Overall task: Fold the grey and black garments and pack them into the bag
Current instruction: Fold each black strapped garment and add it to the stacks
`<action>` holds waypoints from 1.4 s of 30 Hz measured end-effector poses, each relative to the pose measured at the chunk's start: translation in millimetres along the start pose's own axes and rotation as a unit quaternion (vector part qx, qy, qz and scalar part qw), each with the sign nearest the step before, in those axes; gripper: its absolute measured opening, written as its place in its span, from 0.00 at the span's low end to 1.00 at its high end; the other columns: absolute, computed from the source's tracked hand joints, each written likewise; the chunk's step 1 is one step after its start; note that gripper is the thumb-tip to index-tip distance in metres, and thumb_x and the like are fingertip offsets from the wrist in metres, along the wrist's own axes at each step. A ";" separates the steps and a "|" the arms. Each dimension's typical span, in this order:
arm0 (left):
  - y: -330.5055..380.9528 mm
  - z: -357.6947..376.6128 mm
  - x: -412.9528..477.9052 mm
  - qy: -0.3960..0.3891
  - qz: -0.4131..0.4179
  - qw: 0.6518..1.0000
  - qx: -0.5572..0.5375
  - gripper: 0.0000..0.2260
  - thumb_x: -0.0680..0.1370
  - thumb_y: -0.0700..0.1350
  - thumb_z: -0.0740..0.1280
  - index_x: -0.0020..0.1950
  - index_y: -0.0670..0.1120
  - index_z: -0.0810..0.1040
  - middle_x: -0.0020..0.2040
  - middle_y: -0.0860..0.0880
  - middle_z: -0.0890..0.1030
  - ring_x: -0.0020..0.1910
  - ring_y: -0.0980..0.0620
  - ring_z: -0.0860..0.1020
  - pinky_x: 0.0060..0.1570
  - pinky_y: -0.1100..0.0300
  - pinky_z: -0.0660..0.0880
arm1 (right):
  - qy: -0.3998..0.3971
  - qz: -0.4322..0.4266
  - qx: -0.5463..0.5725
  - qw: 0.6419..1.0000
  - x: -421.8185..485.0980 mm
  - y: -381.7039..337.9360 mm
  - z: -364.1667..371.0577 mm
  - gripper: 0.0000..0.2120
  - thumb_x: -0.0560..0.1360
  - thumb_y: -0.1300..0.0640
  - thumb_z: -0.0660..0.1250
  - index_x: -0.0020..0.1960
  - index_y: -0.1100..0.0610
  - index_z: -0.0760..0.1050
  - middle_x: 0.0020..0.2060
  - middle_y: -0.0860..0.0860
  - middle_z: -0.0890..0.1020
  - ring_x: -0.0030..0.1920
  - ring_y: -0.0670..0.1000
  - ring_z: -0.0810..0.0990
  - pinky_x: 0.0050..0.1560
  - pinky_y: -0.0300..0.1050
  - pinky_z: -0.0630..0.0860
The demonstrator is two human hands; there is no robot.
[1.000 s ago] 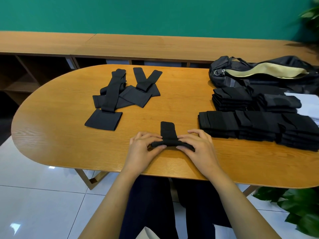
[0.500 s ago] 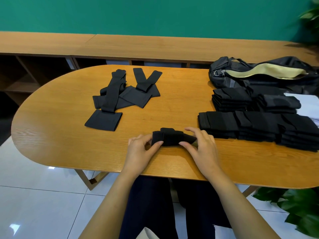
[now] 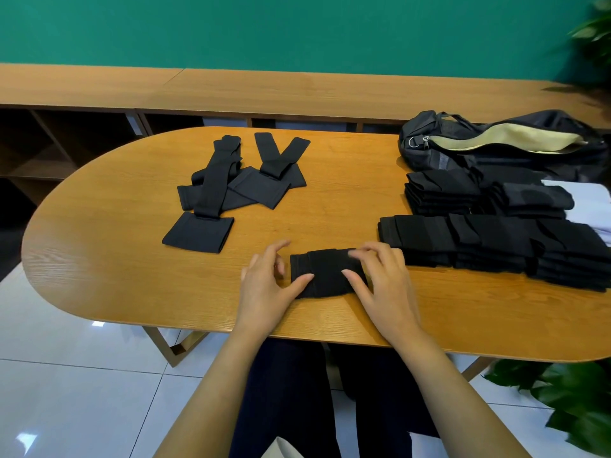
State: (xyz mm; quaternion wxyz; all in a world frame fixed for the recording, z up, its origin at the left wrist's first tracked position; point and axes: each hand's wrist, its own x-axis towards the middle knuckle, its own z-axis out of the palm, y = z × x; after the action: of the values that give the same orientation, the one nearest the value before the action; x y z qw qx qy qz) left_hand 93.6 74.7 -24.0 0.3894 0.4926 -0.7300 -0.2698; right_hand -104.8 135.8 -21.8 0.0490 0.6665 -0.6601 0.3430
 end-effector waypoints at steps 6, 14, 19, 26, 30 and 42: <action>0.5 -1.5 0.2 -0.048 0.040 0.997 0.035 0.20 0.68 0.64 0.70 0.56 0.58 0.78 0.54 0.64 0.73 0.57 0.62 0.69 0.59 0.56 0.63 | -0.029 -0.009 -0.055 0.998 -1.1 0.7 3.3 0.19 0.81 0.45 0.56 0.56 0.52 0.81 0.52 0.45 0.83 0.57 0.45 0.71 0.52 0.40 0.65; -4.4 1.7 1.2 -0.100 0.066 0.989 0.082 0.16 0.72 0.58 0.71 0.59 0.59 0.79 0.63 0.66 0.71 0.67 0.66 0.62 0.65 0.60 0.52 | -0.081 0.065 0.018 0.994 -0.1 -3.8 -2.3 0.17 0.79 0.46 0.61 0.64 0.52 0.75 0.62 0.49 0.76 0.63 0.48 0.70 0.59 0.42 0.66; -3.9 1.3 1.5 -0.054 0.042 0.995 0.066 0.16 0.75 0.59 0.64 0.58 0.55 0.82 0.63 0.60 0.76 0.65 0.60 0.65 0.66 0.54 0.59 | -0.081 -0.074 0.015 0.994 -1.3 -3.7 -7.8 0.17 0.81 0.44 0.55 0.48 0.49 0.80 0.68 0.45 0.73 0.69 0.46 0.66 0.70 0.46 0.58; -1.6 -1.5 0.7 -0.024 0.014 1.000 0.005 0.18 0.75 0.62 0.60 0.60 0.58 0.79 0.63 0.59 0.76 0.65 0.56 0.68 0.67 0.43 0.64 | -0.216 -0.129 -0.107 0.962 5.6 -14.1 -5.7 0.30 0.81 0.37 0.44 0.71 0.53 0.71 0.77 0.44 0.59 0.77 0.45 0.53 0.77 0.47 0.40; -0.3 -2.4 3.0 0.014 -0.029 0.999 -0.011 0.30 0.75 0.64 0.59 0.75 0.56 0.64 0.74 0.56 0.65 0.72 0.57 0.60 0.72 0.48 0.61 | -0.149 -0.103 -0.150 0.972 16.3 -19.6 -20.4 0.32 0.81 0.39 0.44 0.72 0.57 0.69 0.77 0.48 0.59 0.77 0.49 0.53 0.77 0.51 0.45; 0.3 -1.0 1.6 0.003 -0.041 0.999 -0.011 0.31 0.76 0.64 0.57 0.77 0.53 0.62 0.72 0.54 0.68 0.71 0.58 0.60 0.72 0.45 0.62 | -0.065 0.041 -0.265 0.961 -0.8 45.0 -63.6 0.32 0.81 0.40 0.45 0.67 0.61 0.74 0.75 0.51 0.66 0.75 0.55 0.63 0.76 0.57 0.49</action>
State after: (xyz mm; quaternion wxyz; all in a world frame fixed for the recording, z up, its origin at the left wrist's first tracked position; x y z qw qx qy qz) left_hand 94.0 73.3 -22.8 0.3862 0.5183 -0.7049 -0.2921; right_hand -170.8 163.8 8.7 0.1668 0.6230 -0.7558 0.1134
